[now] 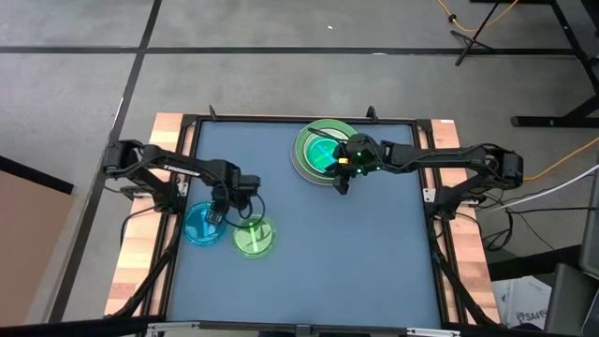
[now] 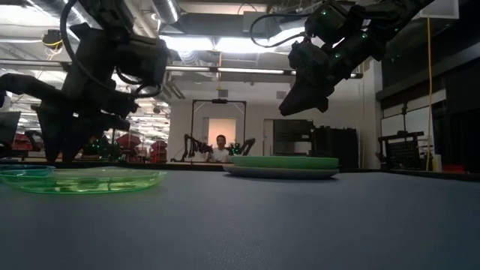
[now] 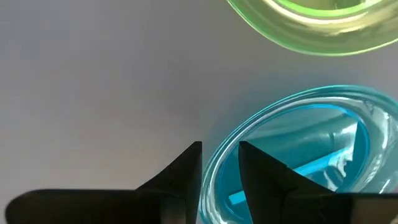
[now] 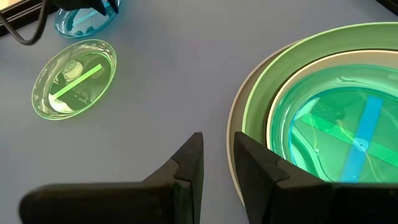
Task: Stack plastic plates
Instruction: Stack the small blue plate on the small blue plate
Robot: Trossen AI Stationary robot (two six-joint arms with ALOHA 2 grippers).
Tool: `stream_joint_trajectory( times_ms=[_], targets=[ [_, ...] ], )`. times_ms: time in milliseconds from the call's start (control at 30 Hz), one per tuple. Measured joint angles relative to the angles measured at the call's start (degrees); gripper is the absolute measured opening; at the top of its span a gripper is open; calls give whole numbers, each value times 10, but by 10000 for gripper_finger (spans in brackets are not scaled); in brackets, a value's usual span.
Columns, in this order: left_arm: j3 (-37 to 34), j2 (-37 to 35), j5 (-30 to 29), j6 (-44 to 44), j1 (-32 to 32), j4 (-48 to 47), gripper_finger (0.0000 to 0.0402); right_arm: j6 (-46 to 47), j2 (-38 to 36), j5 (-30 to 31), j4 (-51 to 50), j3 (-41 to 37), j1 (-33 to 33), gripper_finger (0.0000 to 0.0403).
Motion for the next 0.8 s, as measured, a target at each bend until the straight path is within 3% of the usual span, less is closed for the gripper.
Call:
stream_joint_trajectory(
  times_ms=[467,800],
  targets=[
    [1,73,12,44,0,0,98,0,0,0,0,0,0,79],
    [2,81,13,31,0,0,98,0,0,0,0,0,0,79]
  ],
)
